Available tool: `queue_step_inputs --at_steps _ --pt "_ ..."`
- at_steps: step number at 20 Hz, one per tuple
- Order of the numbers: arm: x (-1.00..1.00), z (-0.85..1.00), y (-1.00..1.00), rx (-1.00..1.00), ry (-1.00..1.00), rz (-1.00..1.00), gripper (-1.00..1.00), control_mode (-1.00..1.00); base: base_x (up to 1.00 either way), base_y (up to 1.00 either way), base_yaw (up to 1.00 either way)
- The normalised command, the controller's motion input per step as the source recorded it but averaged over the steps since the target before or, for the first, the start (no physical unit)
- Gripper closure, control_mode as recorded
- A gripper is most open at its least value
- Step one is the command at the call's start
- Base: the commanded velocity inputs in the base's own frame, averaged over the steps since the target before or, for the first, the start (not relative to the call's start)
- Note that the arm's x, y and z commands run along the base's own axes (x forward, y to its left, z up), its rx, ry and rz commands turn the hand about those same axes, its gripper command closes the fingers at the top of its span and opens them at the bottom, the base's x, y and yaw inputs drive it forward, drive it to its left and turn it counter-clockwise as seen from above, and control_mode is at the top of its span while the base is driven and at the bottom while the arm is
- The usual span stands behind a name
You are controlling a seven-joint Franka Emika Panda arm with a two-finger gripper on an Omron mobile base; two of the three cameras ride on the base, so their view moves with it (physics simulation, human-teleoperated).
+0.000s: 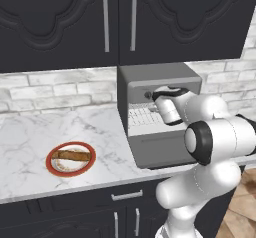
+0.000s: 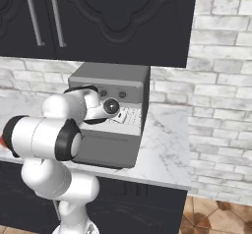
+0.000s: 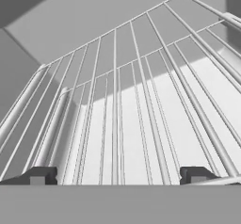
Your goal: Pull the toaster oven rack outwards. Pick up the baguette from the plate and place it on the toaster oven rack. Close the toaster oven door fully and set the temperature to the lowest setting.
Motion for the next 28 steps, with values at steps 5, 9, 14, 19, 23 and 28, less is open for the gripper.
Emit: queue_step_inputs --at_steps 5,9,14,19,23,28 --pt "-0.29 -0.34 0.00 -0.01 0.10 0.00 -1.00 -1.00 0.00 0.00 0.00" --pt "-0.50 -0.39 0.00 -0.01 0.12 0.00 -1.00 -1.00 0.00 0.00 0.00" --pt "-0.55 -0.42 0.00 -0.01 0.14 0.00 -1.00 -1.00 0.00 0.00 0.00" --pt "-0.43 -0.36 0.00 -0.03 0.19 0.00 -1.00 -1.00 0.00 0.00 0.00" --pt "-0.31 -0.27 0.00 -0.05 0.25 0.00 -1.00 -1.00 0.00 0.00 0.00" --pt "-0.35 -0.45 0.00 -0.10 0.25 0.00 -1.00 -1.00 0.00 0.00 0.00"
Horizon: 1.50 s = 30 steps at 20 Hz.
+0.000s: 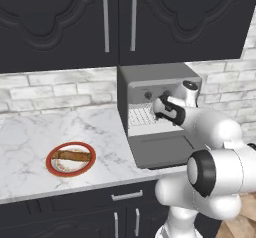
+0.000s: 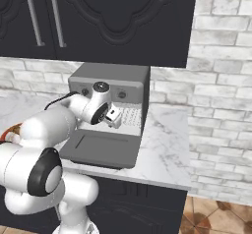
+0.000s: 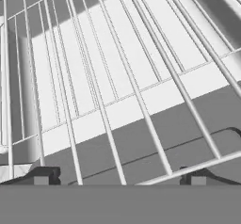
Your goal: Pull the toaster oven rack outwards. Pick up the baguette from the plate and place it on the toaster oven rack. Close the toaster oven door fully and set the temperature to the lowest setting.
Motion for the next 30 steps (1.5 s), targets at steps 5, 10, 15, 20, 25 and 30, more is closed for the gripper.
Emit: queue_step_inputs --at_steps 5,10,15,20,25,30 --pt "-0.49 -0.57 0.00 -0.10 0.19 0.00 -1.00 -1.00 0.00 0.00 0.00" --pt "-0.65 -0.63 0.00 -0.07 0.14 0.01 -1.00 -1.00 0.00 0.00 0.00" --pt "-0.88 -0.59 0.00 -0.02 0.05 0.01 -1.00 -1.00 0.00 0.00 0.00" --pt "-0.99 -0.55 0.00 -0.01 0.03 0.04 -1.00 -1.00 0.00 0.00 0.00" --pt "-0.75 0.07 0.00 0.00 -0.01 0.04 -1.00 -1.00 0.00 0.00 0.00" --pt "-0.56 0.66 0.00 0.00 -0.07 0.05 -1.00 -1.00 0.00 0.00 0.00"
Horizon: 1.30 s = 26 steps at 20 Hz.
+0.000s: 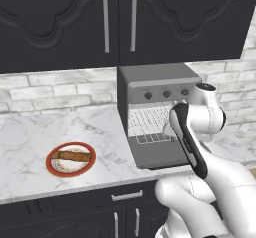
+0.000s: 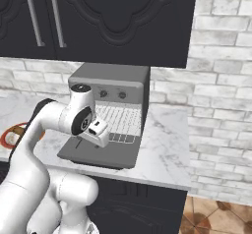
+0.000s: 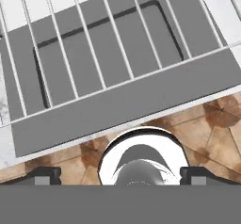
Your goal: Pull the toaster oven rack outwards. Pick up the baguette from the plate and place it on the toaster oven rack. Close the toaster oven door fully and set the temperature to the lowest setting.
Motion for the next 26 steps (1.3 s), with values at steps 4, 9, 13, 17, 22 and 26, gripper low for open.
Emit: queue_step_inputs --at_steps 4,9,13,17,22,26 --pt "-0.56 0.98 0.02 0.00 -0.14 0.05 -1.00 -1.00 0.00 0.00 0.00" --pt "-0.55 0.80 0.18 0.00 -0.16 0.07 -1.00 -1.00 0.00 0.00 0.00" --pt "-0.05 0.29 0.82 0.00 -0.21 0.09 -1.00 -1.00 0.00 0.00 0.00" --pt "0.17 0.23 1.00 0.00 -0.14 0.22 -1.00 -1.00 0.00 0.00 0.00" --pt "0.13 0.05 1.00 -0.02 -0.07 0.37 -1.00 -1.00 0.00 0.00 0.00" --pt "0.14 0.02 1.00 -0.03 0.00 0.47 -1.00 -1.00 0.00 0.00 0.00"
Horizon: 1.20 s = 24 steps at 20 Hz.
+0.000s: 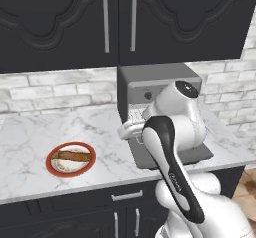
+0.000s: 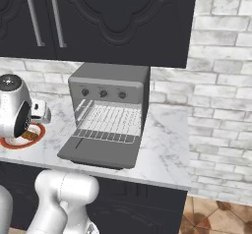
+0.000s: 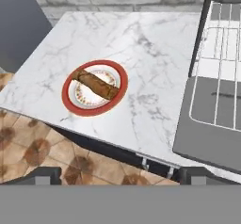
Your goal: Pull the toaster oven rack outwards. Pick up the baguette from the plate and place it on the toaster oven rack. Close the toaster oven door fully and set the temperature to the lowest setting.
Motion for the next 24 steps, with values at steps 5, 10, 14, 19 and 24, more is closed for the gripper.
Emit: queue_step_inputs --at_steps 5,10,14,19,24 --pt "0.13 0.08 1.00 -0.09 0.00 0.48 -1.00 -1.00 0.00 0.00 0.00" --pt "0.16 0.13 1.00 -0.30 0.10 0.25 -1.00 -1.00 0.00 0.00 0.00" --pt "0.79 -0.15 0.89 -0.40 0.17 0.00 -1.00 -1.00 0.00 0.00 0.00" --pt "0.90 -0.50 0.38 -0.26 0.06 0.00 -1.00 -1.00 0.00 0.00 0.00" --pt "0.67 -0.68 0.04 -0.07 0.00 -0.01 -1.00 -1.00 0.00 0.00 0.00"
